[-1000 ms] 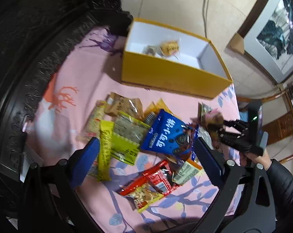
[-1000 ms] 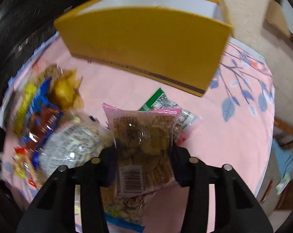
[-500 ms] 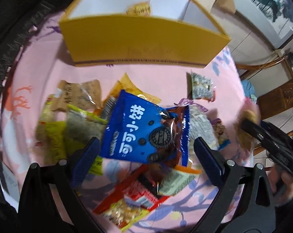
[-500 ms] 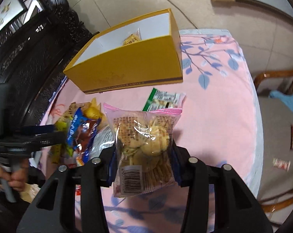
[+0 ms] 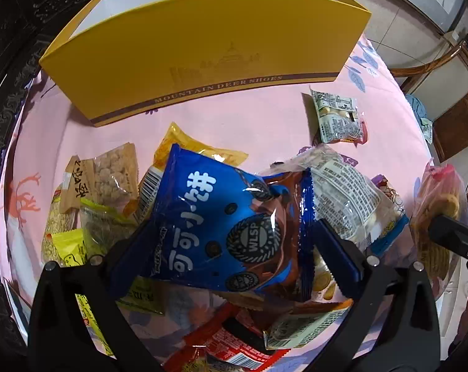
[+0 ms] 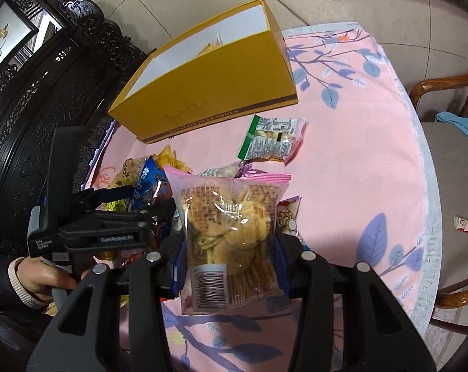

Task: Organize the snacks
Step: 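Grasp the blue cookie bag with left tool while right holds cracker bag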

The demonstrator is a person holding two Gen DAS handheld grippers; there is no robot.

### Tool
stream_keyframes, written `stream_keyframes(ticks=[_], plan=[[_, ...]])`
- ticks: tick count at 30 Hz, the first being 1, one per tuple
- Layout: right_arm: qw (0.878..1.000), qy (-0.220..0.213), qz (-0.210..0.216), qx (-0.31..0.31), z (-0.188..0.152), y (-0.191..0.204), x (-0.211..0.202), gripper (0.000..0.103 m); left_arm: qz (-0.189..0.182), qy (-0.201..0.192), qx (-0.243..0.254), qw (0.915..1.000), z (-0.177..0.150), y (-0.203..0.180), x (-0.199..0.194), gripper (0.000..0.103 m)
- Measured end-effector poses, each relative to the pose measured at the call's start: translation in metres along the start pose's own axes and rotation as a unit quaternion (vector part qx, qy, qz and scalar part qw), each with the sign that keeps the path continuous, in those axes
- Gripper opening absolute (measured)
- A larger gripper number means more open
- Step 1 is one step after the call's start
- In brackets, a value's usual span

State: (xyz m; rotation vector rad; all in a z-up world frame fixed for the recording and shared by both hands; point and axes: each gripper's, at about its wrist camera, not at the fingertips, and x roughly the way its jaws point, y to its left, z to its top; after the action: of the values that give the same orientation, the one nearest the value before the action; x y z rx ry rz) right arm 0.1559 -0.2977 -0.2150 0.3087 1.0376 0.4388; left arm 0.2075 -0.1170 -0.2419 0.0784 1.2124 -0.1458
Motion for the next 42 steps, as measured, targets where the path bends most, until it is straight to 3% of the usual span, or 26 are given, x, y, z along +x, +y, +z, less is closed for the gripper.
stream_keyframes(ticks=[4,6,8,9,13,15,18,19,20,21,23,27,30,32,34,36,38,39,40,42], plan=[[1.0,0.0,0.002,0.0,0.002,0.0,0.001,0.047,-0.015,-0.015,0.01,0.9997,-0.005,0.004,0.003,0.101],[1.0,0.0,-0.001,0.0,0.003,0.001,0.001,0.047,-0.026,-0.027,0.01,0.9993,-0.006,0.007,-0.002,0.094],[1.0,-0.001,-0.001,0.002,0.003,0.0,0.001,0.046,-0.031,-0.04,0.004,0.9987,-0.007,0.011,-0.012,0.071],[1.0,-0.002,-0.001,0.004,0.003,0.0,0.001,0.047,-0.039,-0.043,0.001,0.9983,-0.007,0.013,-0.015,0.066],[1.0,-0.004,-0.001,0.007,0.004,0.001,0.0,0.047,-0.082,-0.059,0.007,0.9948,-0.012,0.014,-0.028,0.025],[1.0,-0.006,-0.002,0.006,0.004,0.002,-0.002,0.046,-0.084,-0.064,0.013,0.9943,-0.014,0.01,-0.033,0.018],[1.0,-0.009,-0.002,0.004,0.005,0.003,-0.005,0.046,-0.108,-0.052,-0.011,0.9928,-0.016,0.017,-0.038,0.017],[1.0,-0.01,-0.002,0.003,0.005,0.003,-0.006,0.047,-0.116,-0.043,-0.038,0.9916,-0.017,0.024,-0.041,0.031],[1.0,-0.011,-0.002,0.003,0.005,0.003,-0.007,0.047,-0.125,-0.034,-0.063,0.9895,-0.019,0.03,-0.043,0.064],[1.0,-0.011,-0.002,0.005,0.005,0.002,-0.007,0.047,-0.131,-0.028,-0.09,0.9869,-0.023,0.038,-0.046,0.078],[1.0,-0.01,-0.001,0.009,0.005,0.001,-0.007,0.047,-0.145,-0.025,-0.131,0.9803,-0.032,0.052,-0.05,0.081],[1.0,-0.003,0.002,0.008,0.004,0.003,-0.001,0.047,-0.167,0.021,-0.177,0.9696,-0.041,0.064,-0.029,0.082],[1.0,-0.001,0.006,0.0,0.005,0.009,0.0,0.047,-0.185,0.046,-0.233,0.9538,-0.036,0.068,-0.005,0.082],[1.0,0.0,0.007,-0.004,0.004,0.011,0.0,0.047,-0.206,0.056,-0.281,0.9357,-0.028,0.073,0.005,0.091],[1.0,0.001,0.007,-0.005,0.004,0.012,0.0,0.047,-0.201,0.054,-0.308,0.9282,-0.02,0.076,0.011,0.092],[1.0,0.004,0.004,-0.005,0.004,0.011,0.001,0.047,-0.181,0.054,-0.303,0.9341,-0.011,0.072,0.013,0.092],[1.0,0.006,0.005,-0.002,0.004,0.009,0.003,0.047,-0.15,0.049,-0.284,0.9459,-0.001,0.066,0.013,0.089],[1.0,0.007,0.005,-0.001,0.004,0.009,0.004,0.047,-0.137,0.044,-0.271,0.9518,0.003,0.062,0.012,0.085],[1.0,0.007,0.004,-0.001,0.004,0.008,0.005,0.047,-0.126,0.043,-0.26,0.9564,0.006,0.061,0.012,0.073],[1.0,0.007,0.003,0.004,0.004,0.007,0.006,0.047,-0.117,0.047,-0.248,0.9605,0.008,0.061,0.011,0.066]])
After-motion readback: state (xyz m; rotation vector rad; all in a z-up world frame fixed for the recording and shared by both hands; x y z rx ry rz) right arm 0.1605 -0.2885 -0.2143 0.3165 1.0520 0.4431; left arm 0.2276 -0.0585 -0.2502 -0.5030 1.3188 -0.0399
